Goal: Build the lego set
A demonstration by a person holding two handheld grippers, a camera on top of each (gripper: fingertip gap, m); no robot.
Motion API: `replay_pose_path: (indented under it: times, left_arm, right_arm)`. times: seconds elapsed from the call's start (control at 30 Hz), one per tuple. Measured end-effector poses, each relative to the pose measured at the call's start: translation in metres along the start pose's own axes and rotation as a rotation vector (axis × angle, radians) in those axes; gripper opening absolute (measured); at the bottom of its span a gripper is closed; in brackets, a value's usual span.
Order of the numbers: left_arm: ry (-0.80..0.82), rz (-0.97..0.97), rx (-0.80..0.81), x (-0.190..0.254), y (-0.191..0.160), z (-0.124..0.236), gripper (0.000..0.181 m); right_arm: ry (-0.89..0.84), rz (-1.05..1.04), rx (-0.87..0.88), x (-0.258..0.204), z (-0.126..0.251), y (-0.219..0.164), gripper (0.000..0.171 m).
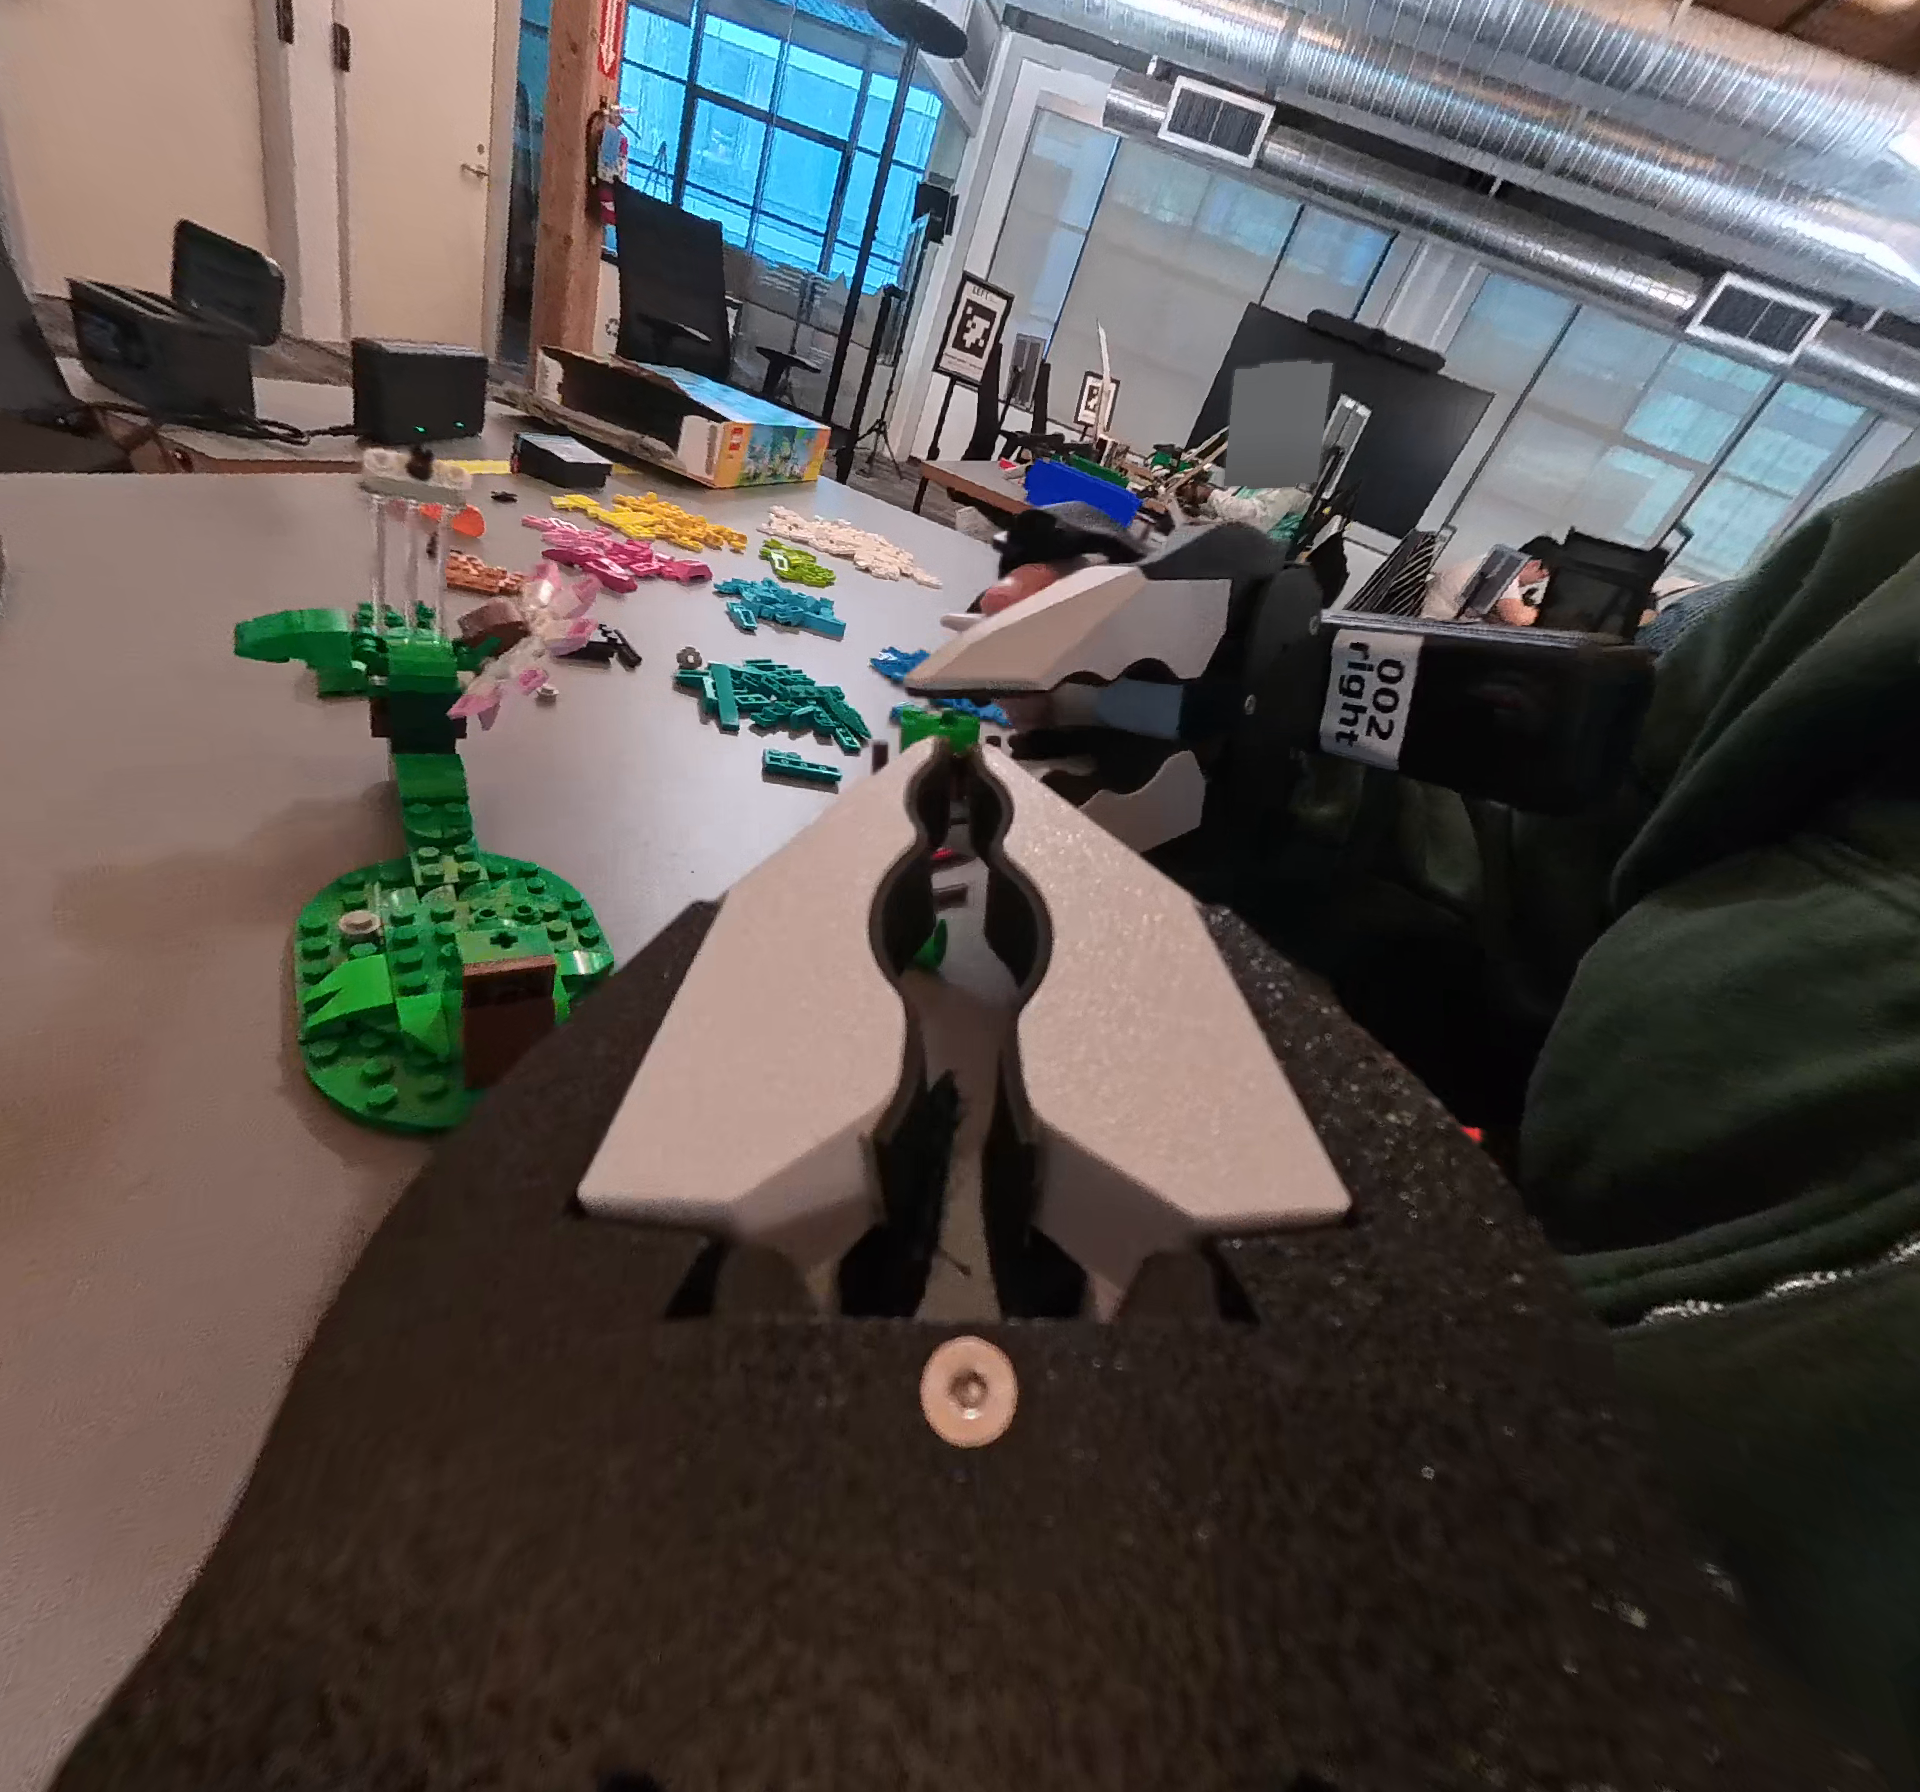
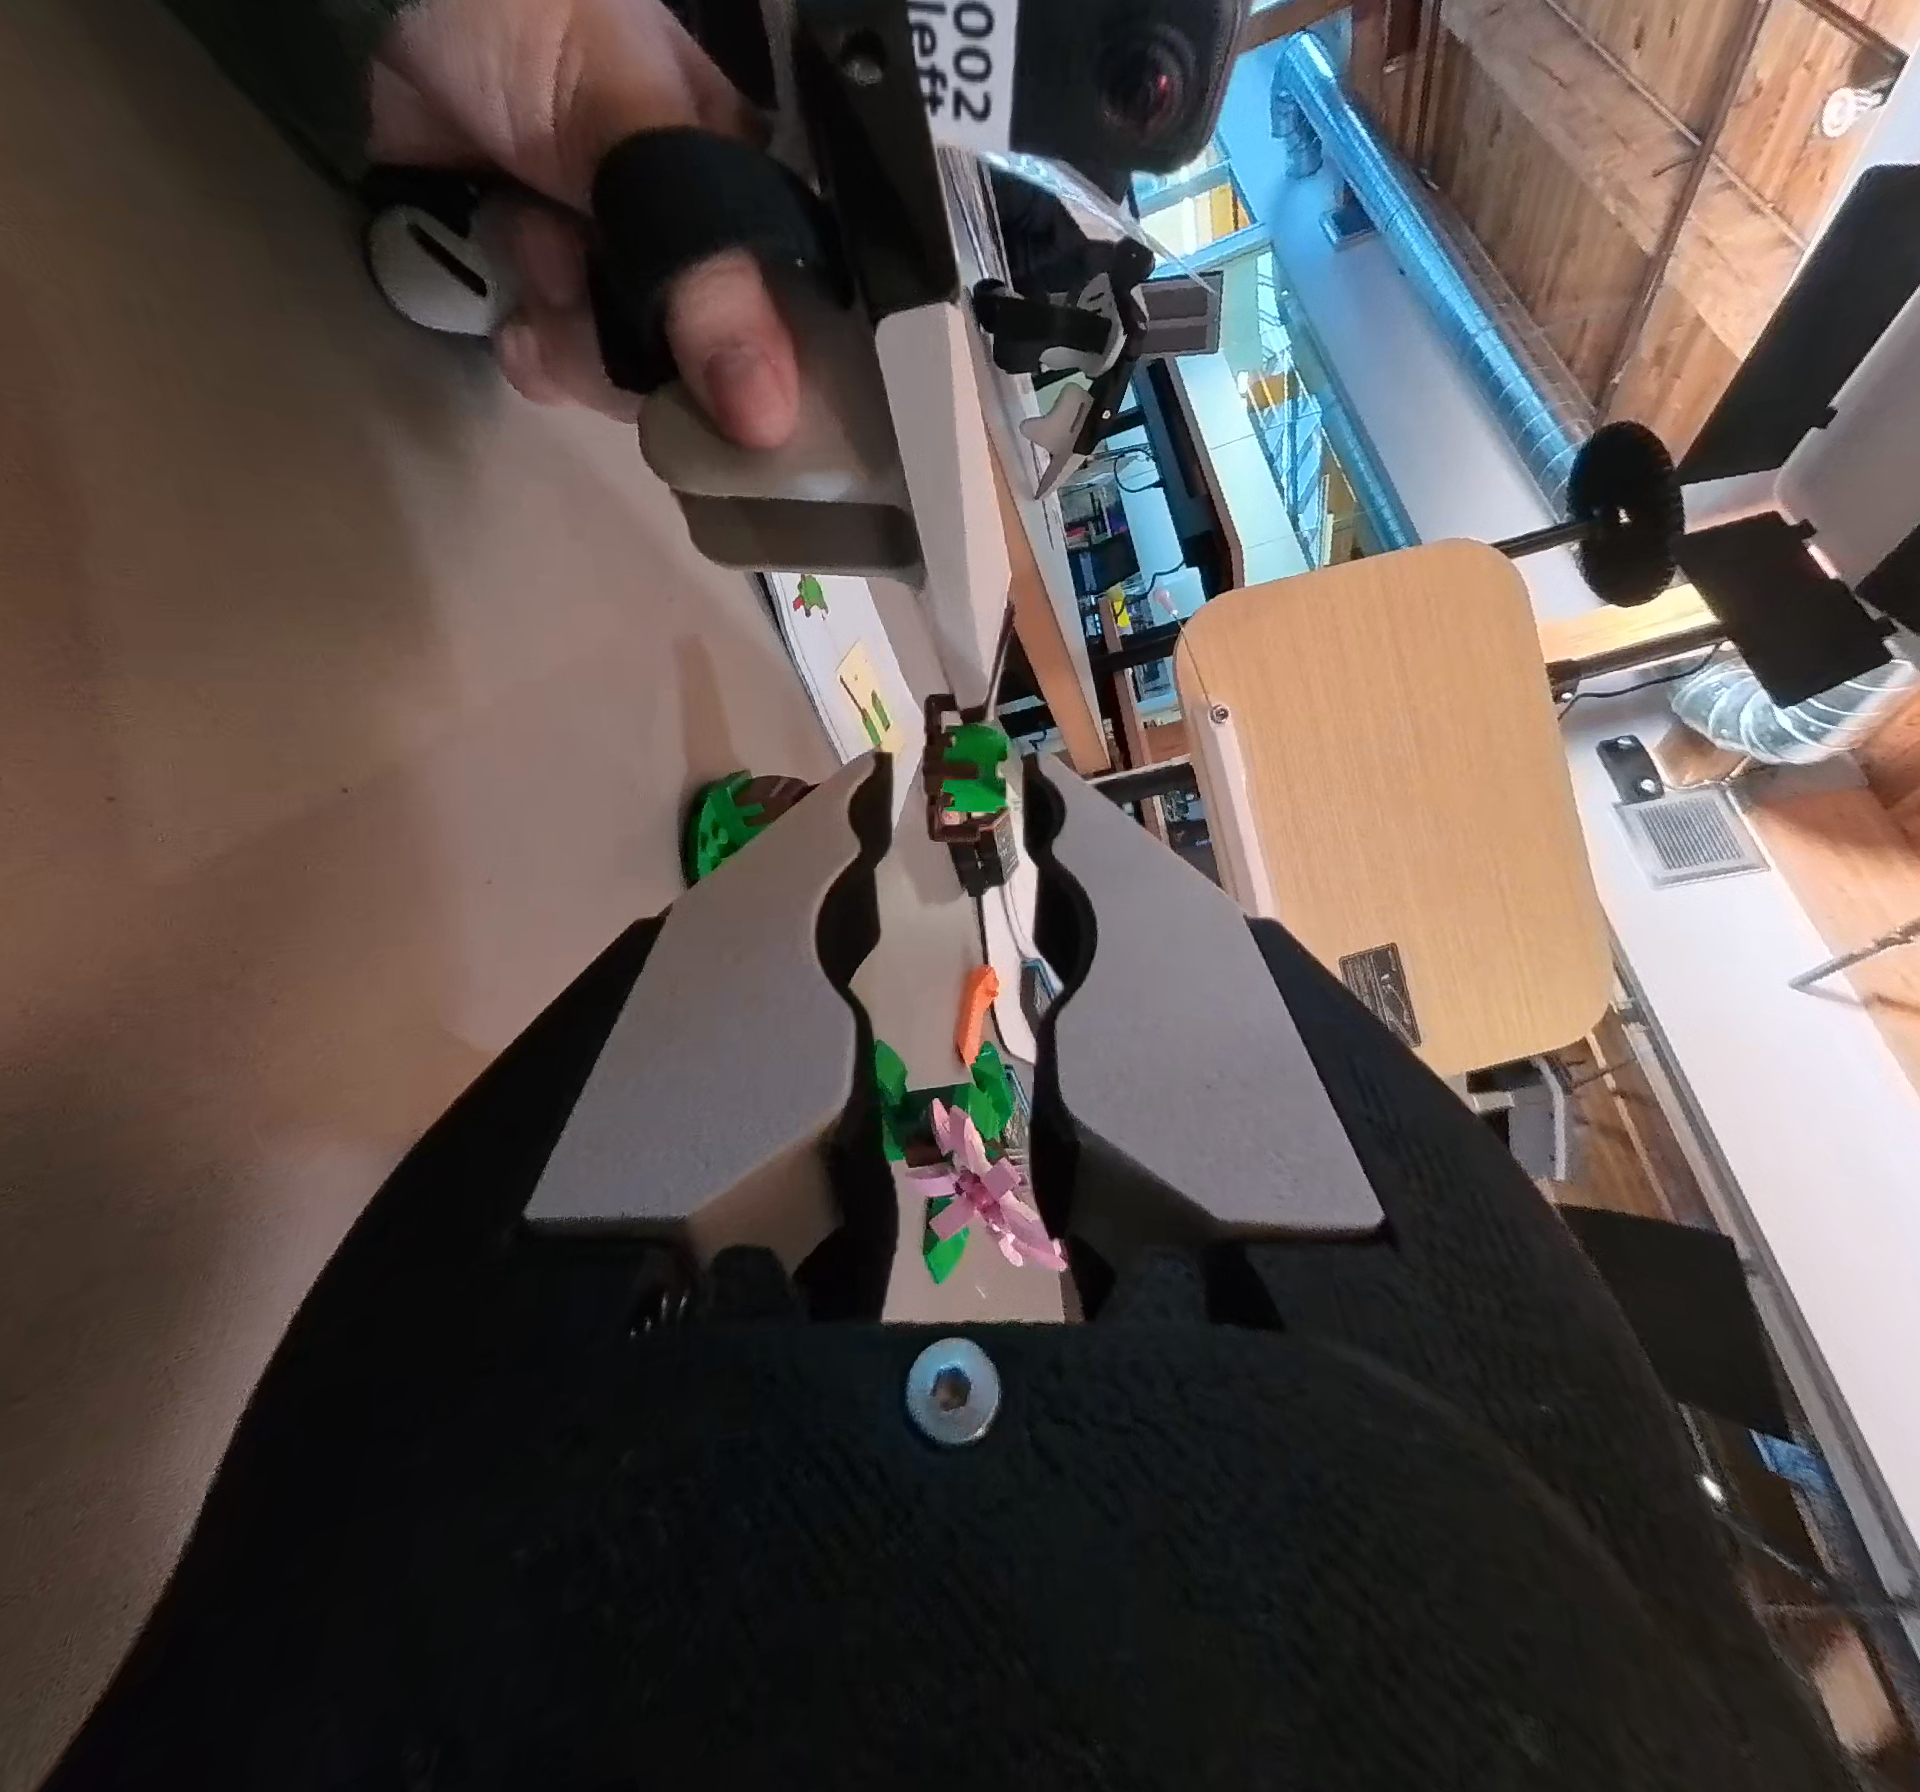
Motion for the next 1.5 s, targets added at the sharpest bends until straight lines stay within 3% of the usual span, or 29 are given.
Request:
replay_pose_path:
  times: [0.1,0.63,0.83,1.0,1.1,1.5]
  left_arm:
    - [-0.035,0.028,-0.029,0.000,-0.002,-0.003,0.000]
    - [-0.028,0.052,-0.042,-0.001,-0.002,-0.003,0.000]
    - [-0.052,0.028,0.020,0.001,0.000,-0.001,0.003]
    - [-0.111,-0.107,0.035,0.012,0.001,-0.003,0.013]
    - [-0.076,-0.188,0.049,0.016,0.001,-0.003,0.015]
    - [-0.119,-0.199,0.066,0.019,0.001,-0.004,0.021]
  right_arm:
    - [0.009,0.016,0.007,-0.001,0.000,0.001,0.014]
    - [0.125,-0.123,-0.079,0.008,-0.002,0.005,0.014]
    - [0.206,-0.522,0.090,0.018,-0.002,-0.007,0.013]
    - [0.305,-0.764,0.241,0.026,0.003,-0.021,0.014]
    - [0.317,-0.778,0.260,0.027,0.005,-0.023,0.014]
    - [0.419,-0.862,0.442,0.025,0.008,-0.019,0.013]
Point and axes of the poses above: each gripper's, where its closed fingertips meet, z back along the fingers, y out of its top, x = y × z across the jaws, the point moved 10 cm from there along z, back along the fingers, and after that the axes turned 5 degrees about -z, right-handed, at the moved point
